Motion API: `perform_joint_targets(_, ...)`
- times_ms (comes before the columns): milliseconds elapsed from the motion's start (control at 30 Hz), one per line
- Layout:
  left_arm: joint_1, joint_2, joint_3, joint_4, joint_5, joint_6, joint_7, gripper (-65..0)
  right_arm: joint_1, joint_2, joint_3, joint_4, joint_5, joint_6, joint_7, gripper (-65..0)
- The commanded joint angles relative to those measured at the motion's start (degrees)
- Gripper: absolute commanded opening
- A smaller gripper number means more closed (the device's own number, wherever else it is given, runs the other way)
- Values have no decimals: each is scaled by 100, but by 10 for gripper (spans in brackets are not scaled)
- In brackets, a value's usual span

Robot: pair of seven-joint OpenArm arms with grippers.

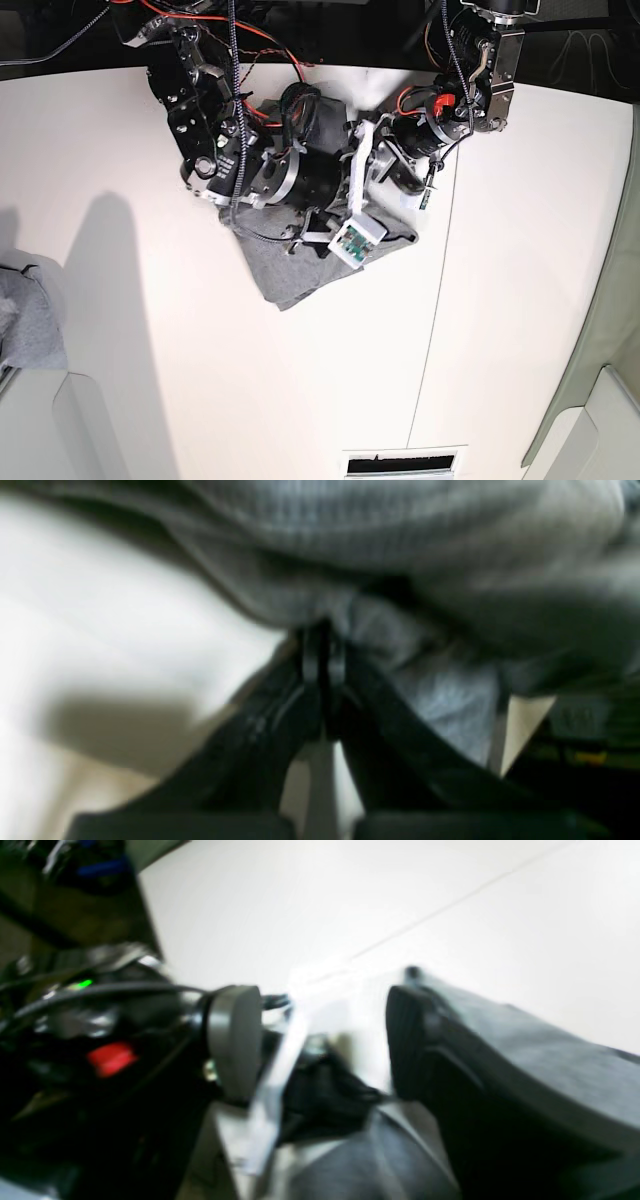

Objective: Layout the t-shirt on the table in an organized manner, then fold the t-shirt properly
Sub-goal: 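Fold the other strip end over with the right gripper onto the stack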

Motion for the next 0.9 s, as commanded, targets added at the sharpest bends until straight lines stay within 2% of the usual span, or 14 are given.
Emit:
perform_joint_targets(0, 46, -26, 4, -39, 201, 173, 323, -637, 90, -33, 166, 140, 68, -44, 138, -264)
perform_joint_targets(100, 52, -26, 4, -39, 155, 83, 332, -637, 87, -28, 748, 146, 61, -251, 138, -265)
perform_joint_targets(233, 52, -26, 4, -39, 118, 0, 391, -637, 87, 13, 1633, 122, -264, -251, 136, -266)
perform_joint_targets(333, 50, -26, 4, -39, 116, 0, 393, -637, 55, 310, 2100, -4, -249, -151, 133, -266)
perform_joint_targets(433, 50, -26, 4, -39, 109, -2, 391, -637, 9, 675, 2350, -245, 105, -146, 133, -266)
perform_joint_targets(500, 52, -24, 4, -39, 59, -44, 393, -637, -59, 890, 2367, -400, 398, -90, 125, -266)
perform_joint_targets(567, 50, -24, 4, -39, -2, -46, 391, -637, -177, 1003, 2365, -494, 791, 129, 98, -266)
perform_joint_targets(700, 48, -24, 4, -39, -13, -46, 389, -637, -455, 1014, 2201, -501, 1294, 225, 85, -267)
perform_joint_targets(867, 50, -26, 4, -39, -9, -39, 391, -637, -660, 951, 1506, -487, 1375, 227, 33, -267)
